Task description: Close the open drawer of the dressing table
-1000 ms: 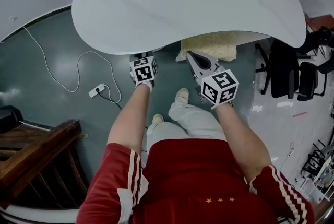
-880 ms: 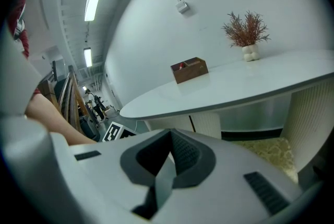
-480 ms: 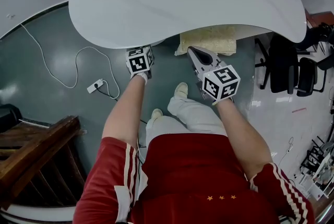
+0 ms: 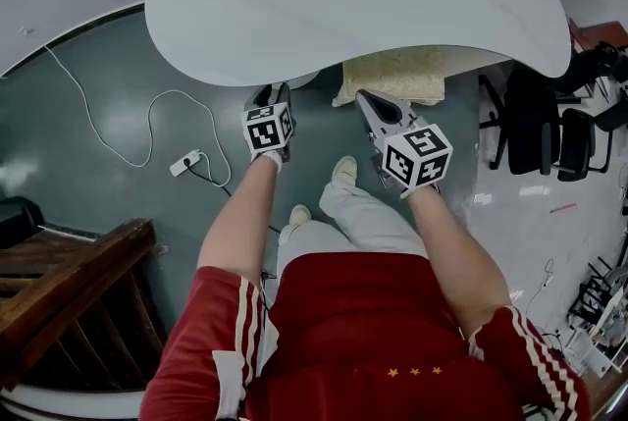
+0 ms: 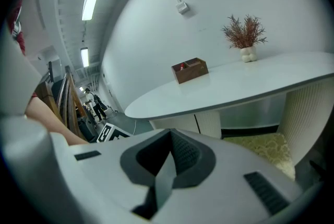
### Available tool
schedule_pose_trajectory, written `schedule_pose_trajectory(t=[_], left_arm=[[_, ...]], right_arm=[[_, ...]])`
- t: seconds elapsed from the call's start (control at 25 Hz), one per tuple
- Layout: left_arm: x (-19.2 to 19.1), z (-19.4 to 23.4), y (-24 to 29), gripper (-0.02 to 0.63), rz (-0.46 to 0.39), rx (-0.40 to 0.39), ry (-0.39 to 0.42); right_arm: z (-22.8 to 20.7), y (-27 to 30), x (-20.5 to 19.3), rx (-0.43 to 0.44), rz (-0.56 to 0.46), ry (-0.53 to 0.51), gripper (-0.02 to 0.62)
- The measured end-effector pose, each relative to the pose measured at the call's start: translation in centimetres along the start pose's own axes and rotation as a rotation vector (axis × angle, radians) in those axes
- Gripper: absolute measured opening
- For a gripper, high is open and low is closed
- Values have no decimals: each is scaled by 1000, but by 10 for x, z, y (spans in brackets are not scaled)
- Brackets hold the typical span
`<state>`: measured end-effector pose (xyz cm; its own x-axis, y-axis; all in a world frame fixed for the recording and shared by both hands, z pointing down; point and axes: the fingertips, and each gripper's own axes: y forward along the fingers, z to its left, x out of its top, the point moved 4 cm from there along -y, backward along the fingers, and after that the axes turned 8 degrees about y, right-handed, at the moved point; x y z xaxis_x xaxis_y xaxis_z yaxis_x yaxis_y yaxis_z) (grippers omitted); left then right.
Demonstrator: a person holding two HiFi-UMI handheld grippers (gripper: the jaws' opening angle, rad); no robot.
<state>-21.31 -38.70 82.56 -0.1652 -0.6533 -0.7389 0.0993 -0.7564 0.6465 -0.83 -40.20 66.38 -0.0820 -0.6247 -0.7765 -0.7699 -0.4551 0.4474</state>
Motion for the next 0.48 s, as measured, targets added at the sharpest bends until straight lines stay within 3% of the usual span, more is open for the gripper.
schedule_pose_trajectory(t=[0.28,0.48], left_arm=[[-3,0,-46,144,-16,-22,-52],[-3,-17,-95,140,-24,-92,80]], right_arm=[[6,-30,6,-66,-4,24,2],[27,-57,11,-93,-22,48,2]])
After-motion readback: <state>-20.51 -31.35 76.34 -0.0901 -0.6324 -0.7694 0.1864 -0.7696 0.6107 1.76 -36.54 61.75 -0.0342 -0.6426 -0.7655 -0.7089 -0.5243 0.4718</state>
